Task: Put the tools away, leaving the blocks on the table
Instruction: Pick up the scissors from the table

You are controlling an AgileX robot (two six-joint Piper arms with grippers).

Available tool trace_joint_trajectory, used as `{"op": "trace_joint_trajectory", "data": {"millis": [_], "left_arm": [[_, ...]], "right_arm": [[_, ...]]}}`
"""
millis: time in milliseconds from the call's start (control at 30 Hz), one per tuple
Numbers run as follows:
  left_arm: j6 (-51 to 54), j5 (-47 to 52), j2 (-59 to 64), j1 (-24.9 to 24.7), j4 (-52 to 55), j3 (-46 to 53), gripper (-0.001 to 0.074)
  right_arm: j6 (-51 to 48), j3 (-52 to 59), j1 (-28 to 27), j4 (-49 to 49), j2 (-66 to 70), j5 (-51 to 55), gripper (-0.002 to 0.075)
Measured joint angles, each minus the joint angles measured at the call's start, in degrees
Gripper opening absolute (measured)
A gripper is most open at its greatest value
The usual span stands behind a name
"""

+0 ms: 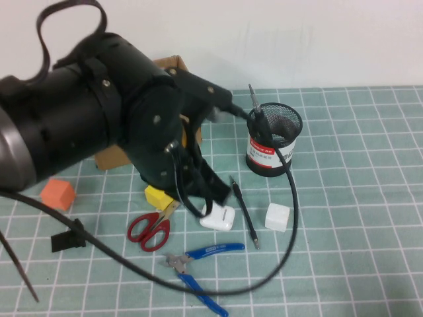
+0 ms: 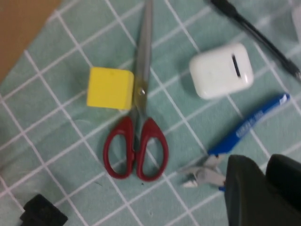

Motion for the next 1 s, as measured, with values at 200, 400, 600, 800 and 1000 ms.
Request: {"op": "trace_joint_trajectory", "data": {"millis": [200,400,600,800,1000], "left_arm": [[5.76,-0.52,-0.12,-1.91,-1.02,4.64,0.0069],[13.32,-3.81,0.11,-0.18,-4.58,7.89,0.0073],[15.55,-7.67,2.89,4.29,-7.32,7.89,0.0083],[18.79,-9.18,8.14,6.69,-8.62,7.89,0.0203],[19.42,-13.21,13.2,9.04,-10.52,5.53,0.0265]], "right_arm": [[0.0,0.0,0.0,0.0,0.0,0.0,-0.0006],[0.0,0.0,0.0,0.0,0.0,0.0,-0.0006],[0.0,0.0,0.0,0.0,0.0,0.0,-0.0006],[0.03,0.0,0.0,0.0,0.0,0.0,-0.0006],[0.03,0.0,0.0,0.0,0.0,0.0,-0.0006]]}}
